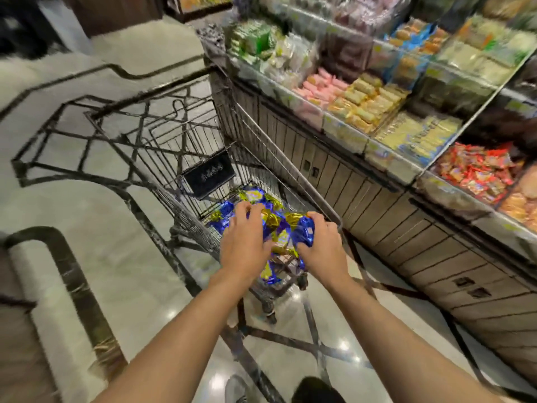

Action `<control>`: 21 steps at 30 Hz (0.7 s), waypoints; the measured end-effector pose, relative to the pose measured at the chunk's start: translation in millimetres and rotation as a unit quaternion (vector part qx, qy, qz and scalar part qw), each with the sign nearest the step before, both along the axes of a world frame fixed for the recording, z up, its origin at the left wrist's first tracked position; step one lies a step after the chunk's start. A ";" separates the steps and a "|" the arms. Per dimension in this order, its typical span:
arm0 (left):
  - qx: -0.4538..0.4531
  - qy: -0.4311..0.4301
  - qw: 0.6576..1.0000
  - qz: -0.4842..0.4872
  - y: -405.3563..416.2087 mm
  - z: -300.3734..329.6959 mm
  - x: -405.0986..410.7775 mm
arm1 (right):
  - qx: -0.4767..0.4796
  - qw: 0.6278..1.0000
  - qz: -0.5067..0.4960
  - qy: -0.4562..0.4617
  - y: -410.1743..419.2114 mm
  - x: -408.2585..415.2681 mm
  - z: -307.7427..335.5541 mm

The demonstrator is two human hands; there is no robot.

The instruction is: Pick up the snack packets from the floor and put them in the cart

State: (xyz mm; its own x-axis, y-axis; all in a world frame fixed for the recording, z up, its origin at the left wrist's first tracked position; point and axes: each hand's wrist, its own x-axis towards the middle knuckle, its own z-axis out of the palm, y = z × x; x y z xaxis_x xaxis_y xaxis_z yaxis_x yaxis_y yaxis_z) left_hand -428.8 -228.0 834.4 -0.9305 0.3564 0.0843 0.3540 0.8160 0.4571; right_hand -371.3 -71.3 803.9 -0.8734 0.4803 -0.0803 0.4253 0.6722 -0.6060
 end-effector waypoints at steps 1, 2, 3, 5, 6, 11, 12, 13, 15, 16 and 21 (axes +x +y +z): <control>-0.003 -0.001 1.000 0.000 -12.0 0.0 -11.1 | -0.005 1.000 0.003 0.003 -10.7 -10.6 -0.6; -0.006 -0.001 1.000 -0.002 -21.9 -0.8 -21.6 | -0.005 1.000 0.006 0.001 -18.9 -20.2 -1.6; -0.009 -0.001 1.000 -0.005 -29.4 -1.8 -31.1 | -0.003 1.000 0.008 -0.003 -25.5 -29.0 -2.1; -0.017 -0.005 1.000 -0.010 -38.0 -5.6 -51.1 | -0.001 1.000 0.006 -0.011 -32.3 -48.3 -5.6; -0.019 -0.007 1.000 -0.011 -39.3 -7.3 -60.9 | -0.001 1.000 0.001 -0.014 -33.3 -58.6 -9.3; -0.039 -0.027 0.999 -0.022 -32.2 -19.1 -111.8 | -0.019 0.999 -0.029 -0.008 -28.0 -114.8 -33.0; -0.041 -0.032 0.998 -0.025 -29.6 -22.5 -122.5 | -0.022 0.999 -0.032 -0.008 -26.1 -125.3 -38.1; -0.045 -0.035 0.998 -0.030 -26.3 -25.8 -134.1 | -0.021 0.999 -0.035 -0.006 -24.5 -135.5 -42.4; -0.054 -0.036 0.997 -0.046 -17.8 -32.4 -155.3 | -0.018 0.999 -0.043 -0.009 -19.5 -151.6 -50.2; -0.059 -0.035 0.996 -0.057 -12.8 -35.7 -166.3 | -0.021 0.998 -0.049 -0.014 -16.0 -158.8 -54.1; -0.065 -0.048 0.992 -0.096 10.0 -57.1 -219.3 | -0.034 0.994 -0.094 -0.044 4.7 -185.3 -72.5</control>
